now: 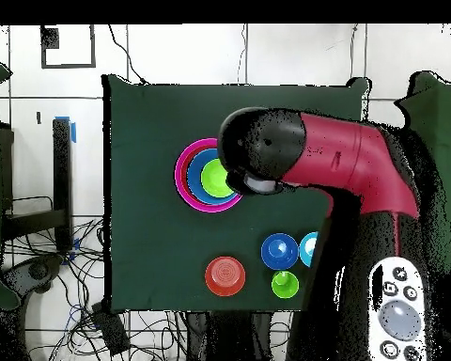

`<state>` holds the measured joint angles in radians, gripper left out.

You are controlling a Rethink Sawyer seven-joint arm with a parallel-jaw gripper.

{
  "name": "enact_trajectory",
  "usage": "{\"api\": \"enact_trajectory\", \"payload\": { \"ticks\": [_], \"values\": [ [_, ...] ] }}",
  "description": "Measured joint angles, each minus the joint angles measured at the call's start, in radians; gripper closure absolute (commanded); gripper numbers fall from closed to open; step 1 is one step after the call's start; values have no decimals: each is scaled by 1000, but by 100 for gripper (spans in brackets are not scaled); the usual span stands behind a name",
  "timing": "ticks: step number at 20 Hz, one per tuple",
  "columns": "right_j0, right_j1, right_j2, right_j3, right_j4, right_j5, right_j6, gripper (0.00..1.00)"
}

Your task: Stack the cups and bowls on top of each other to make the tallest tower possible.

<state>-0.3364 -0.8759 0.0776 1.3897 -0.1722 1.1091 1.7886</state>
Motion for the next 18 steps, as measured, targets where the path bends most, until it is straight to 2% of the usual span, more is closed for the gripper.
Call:
{"api": "enact_trajectory", "payload": {
  "ticks": [7, 10, 14, 18],
  "values": [
    [1, 46, 58, -86, -71, 0, -2, 0],
    [3, 91, 88, -162, -103, 21, -6, 0],
    [3, 169, 134, -302, -149, 128, -46, 0],
    [3, 288, 205, -511, -198, 335, -158, 0]
  ]
}}
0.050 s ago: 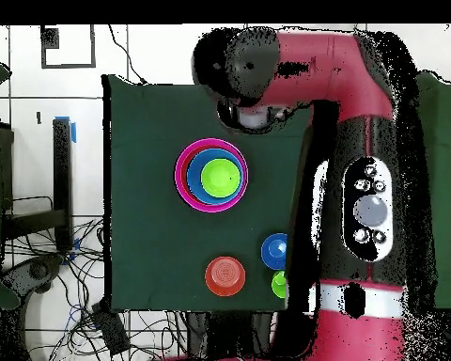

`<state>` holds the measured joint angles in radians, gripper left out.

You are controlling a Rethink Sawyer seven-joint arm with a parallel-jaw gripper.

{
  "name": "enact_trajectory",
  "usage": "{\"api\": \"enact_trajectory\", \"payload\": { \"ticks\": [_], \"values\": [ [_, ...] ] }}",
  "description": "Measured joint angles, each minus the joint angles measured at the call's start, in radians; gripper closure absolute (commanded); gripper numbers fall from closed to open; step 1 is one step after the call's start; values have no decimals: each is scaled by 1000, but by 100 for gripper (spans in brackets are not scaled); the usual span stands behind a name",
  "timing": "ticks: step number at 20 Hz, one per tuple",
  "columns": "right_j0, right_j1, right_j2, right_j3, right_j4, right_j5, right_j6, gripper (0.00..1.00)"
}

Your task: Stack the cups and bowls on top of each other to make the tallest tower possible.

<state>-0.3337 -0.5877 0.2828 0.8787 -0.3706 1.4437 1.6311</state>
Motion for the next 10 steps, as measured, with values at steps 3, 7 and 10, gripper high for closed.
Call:
{"api": "enact_trajectory", "payload": {
  "ticks": [3, 7, 10],
  "values": [
    [0, 61, 38, -102, -23, 101, -70, 0],
    [0, 158, 99, -256, -67, 226, -192, 0],
    [0, 216, 139, -350, -105, 279, -271, 0]
  ]
}}
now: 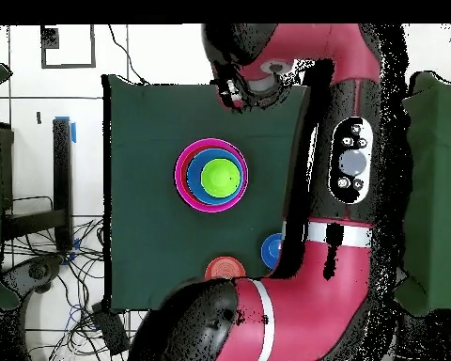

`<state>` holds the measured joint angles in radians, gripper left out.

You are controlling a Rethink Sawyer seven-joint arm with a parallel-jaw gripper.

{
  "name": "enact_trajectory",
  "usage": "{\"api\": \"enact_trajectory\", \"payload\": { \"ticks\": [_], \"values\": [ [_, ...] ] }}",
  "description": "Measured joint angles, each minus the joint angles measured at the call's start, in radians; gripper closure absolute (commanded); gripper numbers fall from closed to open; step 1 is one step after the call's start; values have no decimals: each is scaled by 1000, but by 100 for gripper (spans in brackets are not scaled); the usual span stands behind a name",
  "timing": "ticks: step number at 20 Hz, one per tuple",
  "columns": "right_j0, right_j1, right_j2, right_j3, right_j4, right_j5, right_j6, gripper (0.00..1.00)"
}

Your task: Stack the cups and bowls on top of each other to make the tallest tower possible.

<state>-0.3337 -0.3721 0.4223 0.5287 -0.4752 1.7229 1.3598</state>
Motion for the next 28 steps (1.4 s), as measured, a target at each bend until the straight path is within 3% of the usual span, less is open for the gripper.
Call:
{"api": "enact_trajectory", "payload": {
  "ticks": [5, 12, 20, 21, 28],
  "values": [
    [-5, 42, 25, -52, -7, 10, -59, 0],
    [-59, 45, 25, 20, 105, -43, -59, 0],
    [-143, -11, -5, 211, 218, -114, -53, 0],
    [-160, -43, -14, 279, 243, -138, -51, 0],
    [-193, -145, -40, 475, 305, -234, -51, 0]
  ]
}}
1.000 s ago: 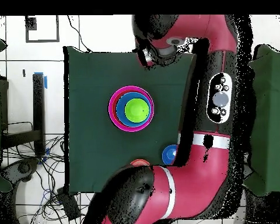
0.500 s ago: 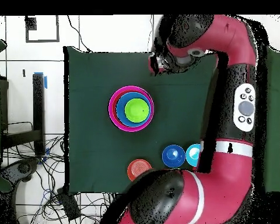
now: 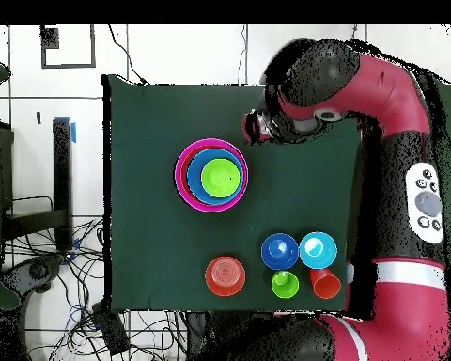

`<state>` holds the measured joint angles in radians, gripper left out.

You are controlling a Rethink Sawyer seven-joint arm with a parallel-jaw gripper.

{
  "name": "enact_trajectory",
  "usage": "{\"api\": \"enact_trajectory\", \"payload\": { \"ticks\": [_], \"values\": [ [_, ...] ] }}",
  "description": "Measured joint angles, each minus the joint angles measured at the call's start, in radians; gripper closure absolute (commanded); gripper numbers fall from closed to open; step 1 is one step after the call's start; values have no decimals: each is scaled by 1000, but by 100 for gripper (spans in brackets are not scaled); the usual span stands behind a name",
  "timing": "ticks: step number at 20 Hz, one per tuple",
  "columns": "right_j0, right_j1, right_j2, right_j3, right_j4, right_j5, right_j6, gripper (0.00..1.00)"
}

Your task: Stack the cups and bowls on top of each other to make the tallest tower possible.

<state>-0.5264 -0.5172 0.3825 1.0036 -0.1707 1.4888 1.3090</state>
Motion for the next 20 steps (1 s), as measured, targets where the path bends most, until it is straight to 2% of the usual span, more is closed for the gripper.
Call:
{"api": "enact_trajectory", "payload": {
  "ticks": [7, 16, 20],
  "values": [
    [-11, -103, -1, 159, 59, -54, 0, 0],
    [-11, -127, -1, 168, 63, -55, 0, 0],
    [-17, -136, -1, 207, 81, -74, 0, 0]
  ]
}}
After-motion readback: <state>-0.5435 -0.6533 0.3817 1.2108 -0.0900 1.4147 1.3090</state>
